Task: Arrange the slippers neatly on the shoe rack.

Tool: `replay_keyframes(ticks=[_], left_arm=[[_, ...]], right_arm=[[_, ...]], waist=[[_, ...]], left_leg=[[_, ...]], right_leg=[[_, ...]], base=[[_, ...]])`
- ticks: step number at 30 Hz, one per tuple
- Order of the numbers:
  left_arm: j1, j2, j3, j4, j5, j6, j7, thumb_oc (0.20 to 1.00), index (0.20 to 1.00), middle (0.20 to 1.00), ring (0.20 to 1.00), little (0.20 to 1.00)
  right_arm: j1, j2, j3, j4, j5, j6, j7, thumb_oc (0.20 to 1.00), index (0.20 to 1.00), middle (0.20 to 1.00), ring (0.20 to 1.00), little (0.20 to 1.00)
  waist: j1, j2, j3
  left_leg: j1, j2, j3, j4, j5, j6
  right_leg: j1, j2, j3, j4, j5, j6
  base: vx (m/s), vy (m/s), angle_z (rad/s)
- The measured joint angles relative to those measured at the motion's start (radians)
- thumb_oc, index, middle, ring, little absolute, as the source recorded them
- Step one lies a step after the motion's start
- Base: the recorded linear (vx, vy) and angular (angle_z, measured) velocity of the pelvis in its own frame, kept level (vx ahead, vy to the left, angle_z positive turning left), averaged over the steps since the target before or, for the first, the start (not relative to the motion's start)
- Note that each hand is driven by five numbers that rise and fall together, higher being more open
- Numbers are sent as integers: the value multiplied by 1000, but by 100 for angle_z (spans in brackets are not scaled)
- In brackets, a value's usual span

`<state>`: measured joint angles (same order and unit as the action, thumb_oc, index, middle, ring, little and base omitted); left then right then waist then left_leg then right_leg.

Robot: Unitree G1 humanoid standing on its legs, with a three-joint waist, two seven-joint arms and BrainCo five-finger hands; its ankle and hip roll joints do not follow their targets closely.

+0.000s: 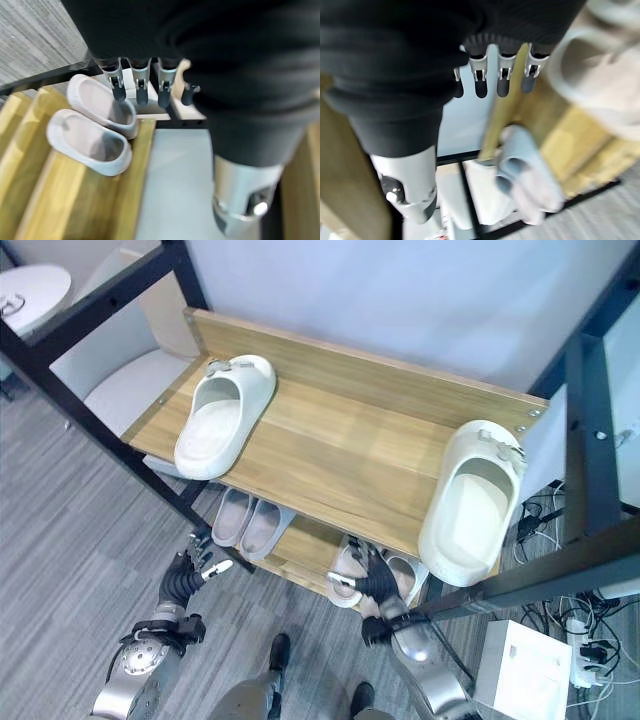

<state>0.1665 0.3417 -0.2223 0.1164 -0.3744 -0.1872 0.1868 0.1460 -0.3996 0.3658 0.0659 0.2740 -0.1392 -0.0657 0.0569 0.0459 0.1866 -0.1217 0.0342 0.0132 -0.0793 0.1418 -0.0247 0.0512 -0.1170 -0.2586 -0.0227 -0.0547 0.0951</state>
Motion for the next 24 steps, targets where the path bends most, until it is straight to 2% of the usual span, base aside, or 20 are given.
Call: replay_keyframes(ticks=[2, 6, 10, 12, 14, 16, 17, 18, 19, 21, 23, 24], left_arm=[[13, 3, 3, 13, 2, 6, -17, 1000, 1000, 1000, 1000, 1000], [17, 27, -12, 58, 30, 29, -93, 1000, 1000, 1000, 1000, 1000], [21, 100, -42, 63, 116, 45, -161, 1000, 1000, 1000, 1000, 1000], [22, 163, -62, 51, 190, 56, -208, 1000, 1000, 1000, 1000, 1000], [-28, 250, -135, 46, 290, 65, -253, 1000, 1000, 1000, 1000, 1000], [-68, 291, -194, 28, 353, 68, -283, 1000, 1000, 1000, 1000, 1000], [-126, 328, -276, -27, 432, 62, -321, 1000, 1000, 1000, 1000, 1000], [-218, 348, -375, -126, 440, 65, -359, 1000, 1000, 1000, 1000, 1000], [-245, 343, -393, -175, 433, 38, -380, 1000, 1000, 1000, 1000, 1000], [-318, 325, -426, -253, 410, 29, -409, 1000, 1000, 1000, 1000, 1000], [-389, 321, -459, -356, 323, 30, -444, 1000, 1000, 1000, 1000, 1000], [-455, 304, -494, -403, 234, 26, -466, 1000, 1000, 1000, 1000, 1000]], right_arm=[[29, -3, -25, 1, -1, 7, 26, 1000, 1000, 1000, 1000, 1000], [70, -42, -64, 33, -55, 13, 65, 1000, 1000, 1000, 1000, 1000], [108, -73, -88, 101, -101, 22, 92, 1000, 1000, 1000, 1000, 1000], [139, -81, -127, 105, -120, 32, 104, 1000, 1000, 1000, 1000, 1000], [194, -112, -153, 105, -134, 39, 126, 1000, 1000, 1000, 1000, 1000], [227, -123, -161, 104, -137, 42, 142, 1000, 1000, 1000, 1000, 1000], [250, -123, -169, 105, -137, 57, 159, 1000, 1000, 1000, 1000, 1000], [271, -123, -167, 107, -136, 57, 179, 1000, 1000, 1000, 1000, 1000], [269, -125, -160, 108, -136, 58, 186, 1000, 1000, 1000, 1000, 1000], [262, -124, -128, 137, -136, 57, 193, 1000, 1000, 1000, 1000, 1000], [235, -120, -87, 186, -137, 59, 203, 1000, 1000, 1000, 1000, 1000], [223, -110, -56, 230, -138, 61, 203, 1000, 1000, 1000, 1000, 1000]], waist=[[-16, 3, -6], [-54, 17, -32], [-67, 34, -45], [-81, 33, -52], [-109, 29, -60], [-130, 24, -71], [-139, 20, -78], [-161, 15, -81], [-164, 15, -82], [-184, 18, -86], [-191, 24, -90], [-185, 31, -97]], left_leg=[[12, -1, 16, 0, 0, 0], [23, 7, 33, -1, 0, 0], [32, 14, 57, -1, -2, -2], [38, 19, 86, -2, -8, -6], [45, 20, 111, -3, -11, -7], [47, 21, 120, -8, -22, -14], [50, 21, 126, -8, -19, -10], [52, 22, 136, -8, -19, -10], [53, 22, 137, -9, -19, -10], [54, 23, 137, -8, -18, -10], [53, 23, 138, -7, -18, -10], [52, 21, 136, -8, -18, -10]], right_leg=[[30, 4, 14, -58, 32, 0], [31, 8, 39, -64, 38, -3], [26, 11, 60, -65, 43, -3], [15, 11, 95, -65, 44, 8], [10, 7, 118, -65, 51, 13], [4, 6, 132, -65, 53, 13], [3, 5, 140, -65, 57, 15], [1, 5, 148, -65, 62, 16], [0, 5, 151, -65, 65, 16], [1, 5, 150, -65, 68, 11], [0, 6, 150, -65, 68, 12], [0, 5, 148, -65, 69, 11]], base=[[2, -19, -29], [-7, -3, -16], [22, 4, -18], [31, 9, -43], [44, -4, -37], [19, -7, -25], [-2, -16, -20], [-6, -17, -22], [-8, -5, -14], [-6, -2, -2], [0, 0, 0], [0, 0, 0]])
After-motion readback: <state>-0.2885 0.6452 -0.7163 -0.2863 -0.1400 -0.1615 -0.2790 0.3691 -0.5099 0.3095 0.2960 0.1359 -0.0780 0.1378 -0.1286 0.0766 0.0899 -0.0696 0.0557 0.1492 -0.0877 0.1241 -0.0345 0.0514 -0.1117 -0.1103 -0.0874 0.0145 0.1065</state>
